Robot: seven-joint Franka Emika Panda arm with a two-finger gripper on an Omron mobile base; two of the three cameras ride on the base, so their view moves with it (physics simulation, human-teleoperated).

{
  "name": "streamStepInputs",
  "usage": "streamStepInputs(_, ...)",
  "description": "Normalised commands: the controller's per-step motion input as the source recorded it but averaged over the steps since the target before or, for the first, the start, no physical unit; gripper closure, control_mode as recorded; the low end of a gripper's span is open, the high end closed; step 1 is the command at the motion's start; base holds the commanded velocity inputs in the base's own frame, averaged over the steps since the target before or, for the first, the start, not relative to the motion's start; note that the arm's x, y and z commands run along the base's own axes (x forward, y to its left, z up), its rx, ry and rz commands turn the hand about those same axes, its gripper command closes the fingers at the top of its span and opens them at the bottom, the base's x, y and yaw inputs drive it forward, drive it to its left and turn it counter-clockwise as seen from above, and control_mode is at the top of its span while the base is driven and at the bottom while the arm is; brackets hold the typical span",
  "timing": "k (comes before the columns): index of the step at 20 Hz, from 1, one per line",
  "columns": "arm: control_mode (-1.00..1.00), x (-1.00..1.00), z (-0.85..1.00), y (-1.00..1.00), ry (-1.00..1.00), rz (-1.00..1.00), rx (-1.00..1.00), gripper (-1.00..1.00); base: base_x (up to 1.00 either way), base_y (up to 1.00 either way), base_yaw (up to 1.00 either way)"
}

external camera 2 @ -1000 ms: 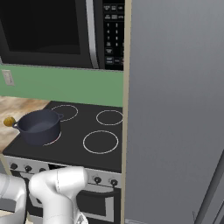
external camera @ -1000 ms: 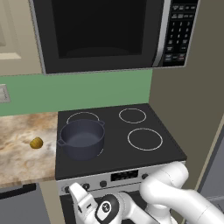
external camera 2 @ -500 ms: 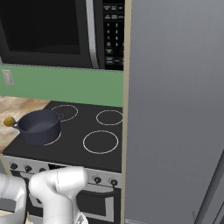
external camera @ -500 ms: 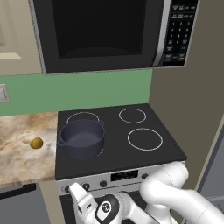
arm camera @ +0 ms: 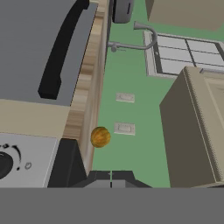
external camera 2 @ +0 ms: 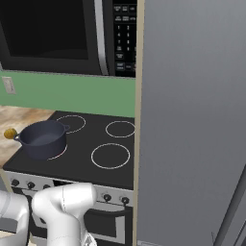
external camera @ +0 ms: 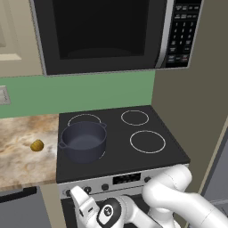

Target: Turn on the burner for the pot on the stove. Wait thirty seconds for the pot to heat up. Then add the squash to the pot.

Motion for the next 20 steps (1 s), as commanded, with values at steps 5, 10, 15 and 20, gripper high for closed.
streamStepInputs(5,-1.00,0.00,0.00,0.00,0.00,0.00,0.00,1.00,0.00,0.00,0.00)
streamStepInputs(10,-1.00,0.00,0.00,0.00,0.00,0.00,0.00,1.00,0.00,0.00,0.00)
streamStepInputs(15,-1.00,0.00,0.00,0.00,0.00,0.00,0.00,1.00,0.00,0.00,0.00)
streamStepInputs(20,-1.00,0.00,0.00,0.00,0.00,0.00,0.00,1.00,0.00,0.00,0.00)
